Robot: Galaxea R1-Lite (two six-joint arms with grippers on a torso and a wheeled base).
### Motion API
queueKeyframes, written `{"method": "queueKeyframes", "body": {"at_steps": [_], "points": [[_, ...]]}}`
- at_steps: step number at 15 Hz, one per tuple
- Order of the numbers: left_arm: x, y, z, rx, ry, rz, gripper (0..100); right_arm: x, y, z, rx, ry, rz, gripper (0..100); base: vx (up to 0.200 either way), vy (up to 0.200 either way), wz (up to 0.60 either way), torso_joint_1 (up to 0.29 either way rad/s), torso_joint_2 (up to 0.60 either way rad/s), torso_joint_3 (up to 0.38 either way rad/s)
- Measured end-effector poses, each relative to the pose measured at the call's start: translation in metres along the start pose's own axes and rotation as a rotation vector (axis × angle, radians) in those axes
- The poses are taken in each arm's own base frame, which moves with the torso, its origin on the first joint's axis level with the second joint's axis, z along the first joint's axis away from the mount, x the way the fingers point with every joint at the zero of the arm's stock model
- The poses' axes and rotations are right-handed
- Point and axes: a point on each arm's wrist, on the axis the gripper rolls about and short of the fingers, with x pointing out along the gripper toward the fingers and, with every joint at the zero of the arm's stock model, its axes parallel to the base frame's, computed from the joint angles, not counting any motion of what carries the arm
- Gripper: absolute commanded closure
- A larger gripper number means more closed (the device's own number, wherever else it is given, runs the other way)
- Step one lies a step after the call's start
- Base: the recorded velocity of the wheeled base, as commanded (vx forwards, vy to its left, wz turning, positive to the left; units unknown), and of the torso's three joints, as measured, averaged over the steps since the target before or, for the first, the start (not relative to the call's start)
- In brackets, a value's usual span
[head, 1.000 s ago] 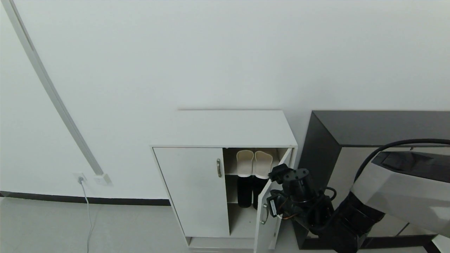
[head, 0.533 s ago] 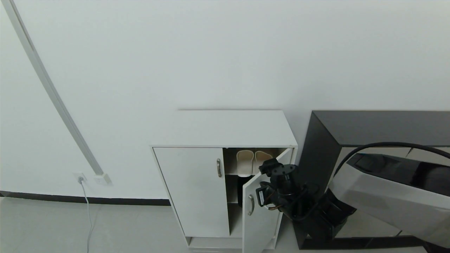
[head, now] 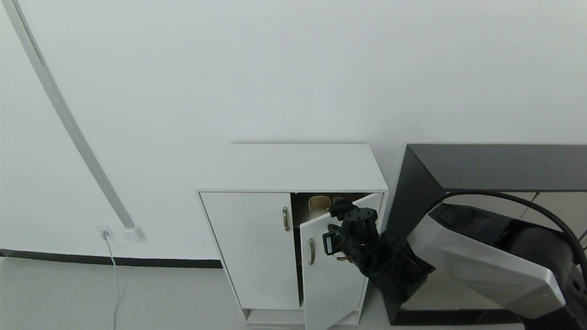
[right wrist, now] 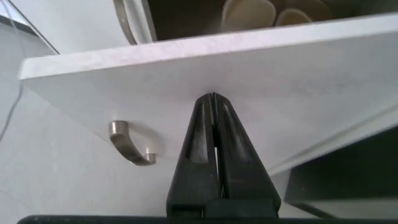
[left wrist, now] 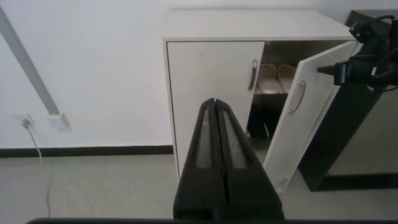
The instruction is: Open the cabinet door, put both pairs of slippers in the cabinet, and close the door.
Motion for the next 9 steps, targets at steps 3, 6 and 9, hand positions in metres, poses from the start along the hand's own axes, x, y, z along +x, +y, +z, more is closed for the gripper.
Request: {"method": "queueKeyframes", "body": {"at_steps": [3,6,9], "points": [[0.0,0.0,0.0,0.0,0.0,0.0,100,0.016,0.002,0.006,0.014,-0.051,0.002,100,0.0,0.0,0.0,0.0,0.0,0.0],[0.0,0.0,0.0,0.0,0.0,0.0,100,0.03,0.001,0.008,0.024,-0.084,0.005,100,0.0,0.0,0.0,0.0,0.0,0.0],[0.0,0.0,0.0,-0.001,0.0,0.0,100,0.038,-0.001,0.006,0.028,-0.094,0.017,100,0.0,0.0,0.0,0.0,0.0,0.0]]}}
